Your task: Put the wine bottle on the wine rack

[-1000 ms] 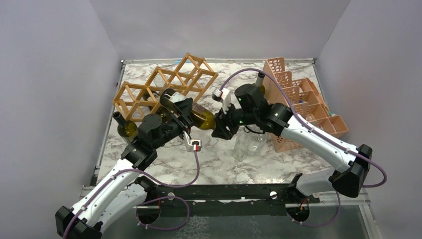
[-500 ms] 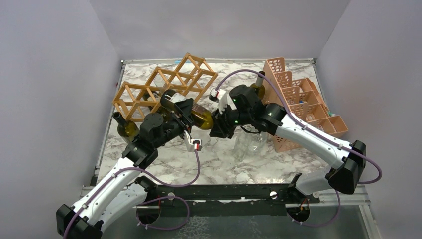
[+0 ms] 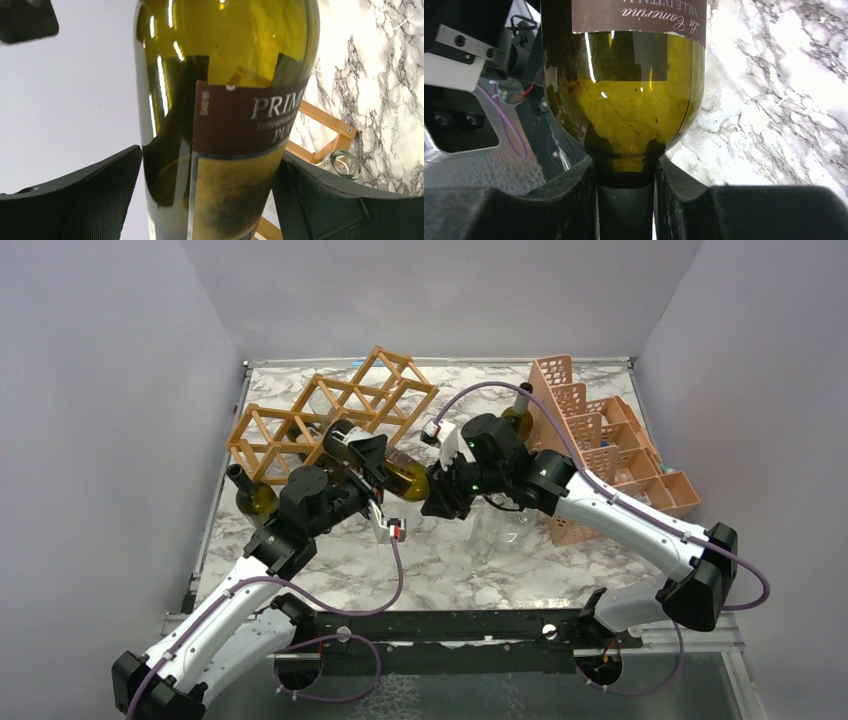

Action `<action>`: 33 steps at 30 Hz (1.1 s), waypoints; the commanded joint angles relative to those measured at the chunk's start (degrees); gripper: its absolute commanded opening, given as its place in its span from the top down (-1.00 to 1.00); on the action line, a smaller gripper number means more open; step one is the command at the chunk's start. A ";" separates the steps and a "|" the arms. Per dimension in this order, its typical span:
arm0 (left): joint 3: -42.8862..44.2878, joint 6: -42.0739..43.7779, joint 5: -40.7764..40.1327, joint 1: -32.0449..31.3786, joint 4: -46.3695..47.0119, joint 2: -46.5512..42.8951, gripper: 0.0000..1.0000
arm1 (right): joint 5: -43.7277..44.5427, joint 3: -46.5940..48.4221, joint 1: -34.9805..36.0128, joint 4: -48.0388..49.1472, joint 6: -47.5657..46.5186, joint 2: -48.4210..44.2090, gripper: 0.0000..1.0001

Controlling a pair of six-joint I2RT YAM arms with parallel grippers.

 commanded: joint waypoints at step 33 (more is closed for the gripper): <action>19.12 -96.03 -30.81 -0.01 1.57 -1.95 -0.98 | 10.97 3.43 0.17 2.60 4.15 -0.54 0.98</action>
